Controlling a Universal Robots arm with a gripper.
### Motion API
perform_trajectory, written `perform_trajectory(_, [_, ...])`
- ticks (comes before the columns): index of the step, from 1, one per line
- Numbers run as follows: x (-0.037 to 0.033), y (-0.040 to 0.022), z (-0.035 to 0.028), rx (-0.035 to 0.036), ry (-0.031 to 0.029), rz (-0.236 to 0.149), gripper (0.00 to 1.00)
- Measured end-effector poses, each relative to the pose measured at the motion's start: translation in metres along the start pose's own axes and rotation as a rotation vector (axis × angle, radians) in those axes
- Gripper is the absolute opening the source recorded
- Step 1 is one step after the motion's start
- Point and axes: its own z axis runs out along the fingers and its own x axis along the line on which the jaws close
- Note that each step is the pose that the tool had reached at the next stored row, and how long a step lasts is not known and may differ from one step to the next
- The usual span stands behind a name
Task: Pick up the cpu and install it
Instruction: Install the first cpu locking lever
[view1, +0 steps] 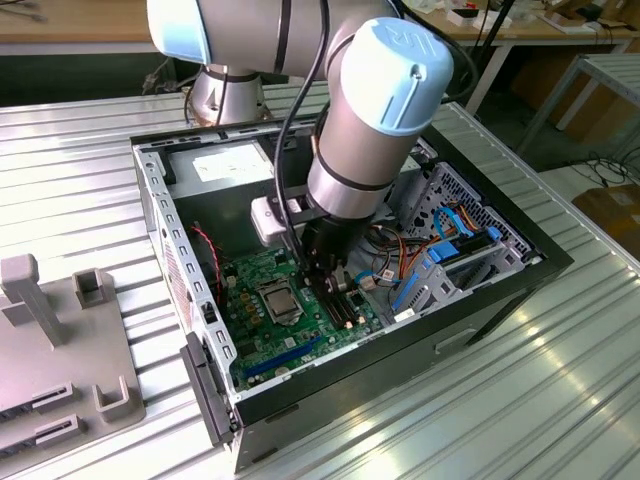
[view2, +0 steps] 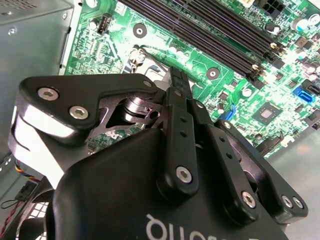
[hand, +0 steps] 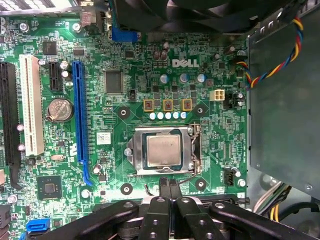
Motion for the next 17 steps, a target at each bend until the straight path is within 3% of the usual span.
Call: perform_trajectory(17, [0.0066,-0.0001,0.0121,-0.0004,0.0002,-0.005,0.11])
